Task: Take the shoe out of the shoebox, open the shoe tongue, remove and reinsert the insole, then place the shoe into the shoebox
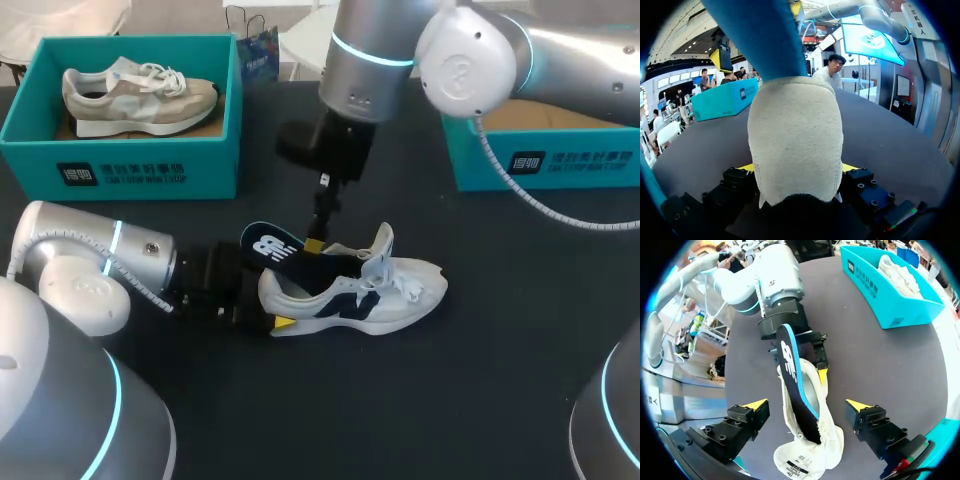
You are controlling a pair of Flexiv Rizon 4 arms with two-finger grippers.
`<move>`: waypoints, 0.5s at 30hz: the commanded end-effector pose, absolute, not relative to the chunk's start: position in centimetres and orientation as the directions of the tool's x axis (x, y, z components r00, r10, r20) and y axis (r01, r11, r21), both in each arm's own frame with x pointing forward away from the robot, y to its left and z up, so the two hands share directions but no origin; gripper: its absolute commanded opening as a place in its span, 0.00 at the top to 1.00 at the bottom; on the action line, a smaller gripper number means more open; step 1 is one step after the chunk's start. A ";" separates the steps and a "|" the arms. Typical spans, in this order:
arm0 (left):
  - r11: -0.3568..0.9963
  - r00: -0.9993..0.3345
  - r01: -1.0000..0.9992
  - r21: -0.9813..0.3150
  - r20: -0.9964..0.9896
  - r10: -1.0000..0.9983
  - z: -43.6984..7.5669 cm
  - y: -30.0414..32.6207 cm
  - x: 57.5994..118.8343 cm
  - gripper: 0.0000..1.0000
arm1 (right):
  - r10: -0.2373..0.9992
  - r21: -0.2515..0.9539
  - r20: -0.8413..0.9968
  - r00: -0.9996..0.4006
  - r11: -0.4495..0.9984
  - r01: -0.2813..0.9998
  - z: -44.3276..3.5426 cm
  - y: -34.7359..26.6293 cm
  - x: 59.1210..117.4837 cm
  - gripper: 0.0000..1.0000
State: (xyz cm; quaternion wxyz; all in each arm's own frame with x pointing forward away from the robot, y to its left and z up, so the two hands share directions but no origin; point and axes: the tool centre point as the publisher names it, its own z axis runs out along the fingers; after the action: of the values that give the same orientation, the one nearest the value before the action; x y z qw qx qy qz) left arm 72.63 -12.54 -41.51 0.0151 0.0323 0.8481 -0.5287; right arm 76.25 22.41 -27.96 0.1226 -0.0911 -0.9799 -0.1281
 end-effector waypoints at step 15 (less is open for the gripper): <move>0.441 -0.997 0.071 -0.895 -0.060 0.040 -41.9 -12.6 72.5 1.00 | 0.150 0.459 0.467 -0.872 0.802 0.383 -29.4 22.2 75.0 0.00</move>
State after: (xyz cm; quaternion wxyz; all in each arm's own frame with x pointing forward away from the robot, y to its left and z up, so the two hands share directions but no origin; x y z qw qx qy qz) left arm 72.63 -12.54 -41.51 0.0152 0.0323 0.8481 -0.5287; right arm 75.10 22.40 -28.62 0.2068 -0.1389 -0.9383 -0.2400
